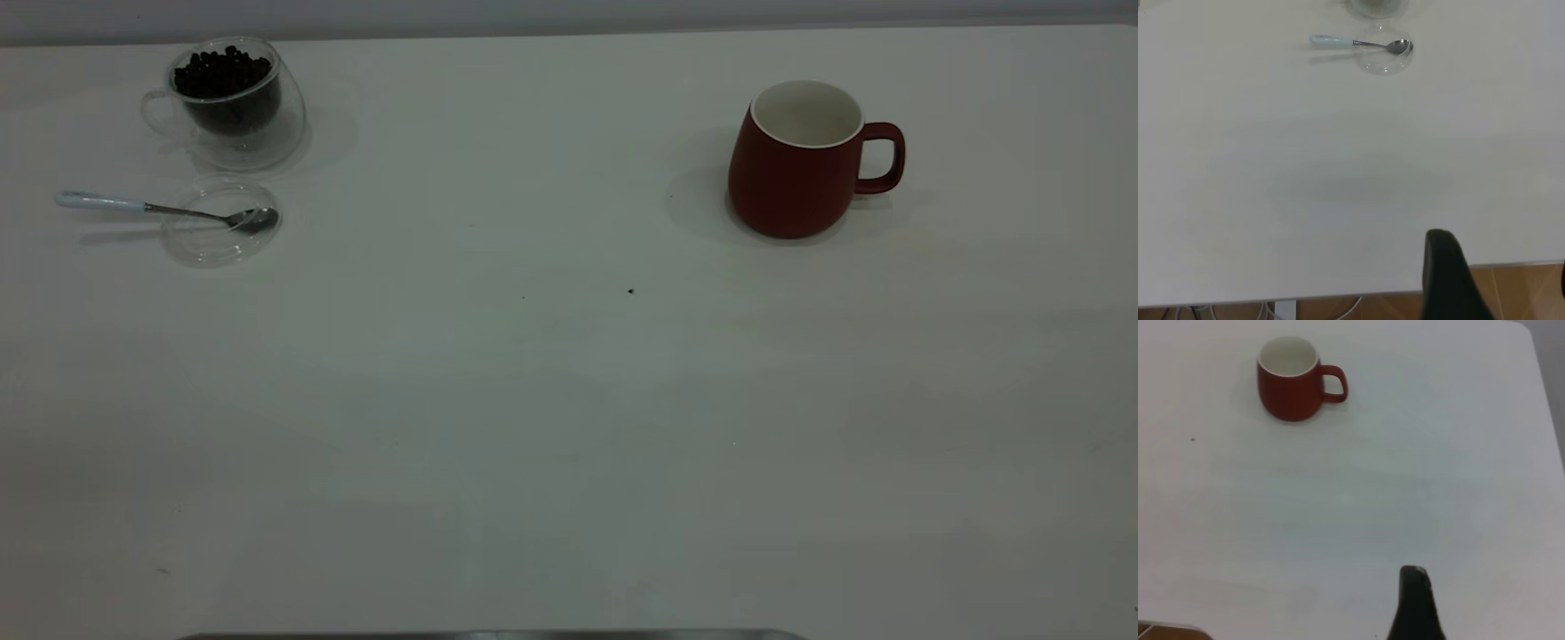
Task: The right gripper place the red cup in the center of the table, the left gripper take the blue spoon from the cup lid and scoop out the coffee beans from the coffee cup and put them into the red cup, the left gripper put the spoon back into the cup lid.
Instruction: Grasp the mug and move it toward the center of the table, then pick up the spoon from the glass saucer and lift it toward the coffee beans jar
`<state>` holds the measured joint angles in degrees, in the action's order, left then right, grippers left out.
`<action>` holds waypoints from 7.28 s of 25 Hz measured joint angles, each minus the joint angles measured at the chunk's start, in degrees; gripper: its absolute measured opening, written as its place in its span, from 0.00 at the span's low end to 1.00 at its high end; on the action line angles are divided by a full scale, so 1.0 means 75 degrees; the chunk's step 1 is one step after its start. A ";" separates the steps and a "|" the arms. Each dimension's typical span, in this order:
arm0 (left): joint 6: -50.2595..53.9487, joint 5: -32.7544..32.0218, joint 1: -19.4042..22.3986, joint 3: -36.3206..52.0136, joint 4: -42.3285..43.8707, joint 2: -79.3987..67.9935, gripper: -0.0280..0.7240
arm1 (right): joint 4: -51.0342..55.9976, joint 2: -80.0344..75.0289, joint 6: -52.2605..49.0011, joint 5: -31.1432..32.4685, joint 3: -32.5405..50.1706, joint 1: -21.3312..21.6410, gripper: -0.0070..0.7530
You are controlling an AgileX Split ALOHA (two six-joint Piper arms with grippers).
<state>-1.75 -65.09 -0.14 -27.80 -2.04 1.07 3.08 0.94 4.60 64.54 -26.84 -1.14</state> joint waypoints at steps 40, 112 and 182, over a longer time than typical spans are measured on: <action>0.0016 0.0000 0.0000 0.0000 0.0000 0.0000 0.65 | -0.2054 -1.5251 0.4628 -0.4779 -0.4896 -0.1217 0.79; 0.0015 0.0000 0.0000 0.0000 0.0000 0.0002 0.65 | -0.2913 -1.6182 0.2823 -0.3972 -0.8150 -0.4421 0.79; 0.0016 0.0000 0.0000 0.0000 0.0000 0.0002 0.65 | -0.0523 -0.0001 -0.0156 0.0025 -0.0055 0.0458 0.79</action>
<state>-1.63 -65.09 -0.14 -27.80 -2.04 1.08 -0.85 0.93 3.43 64.72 -27.25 2.29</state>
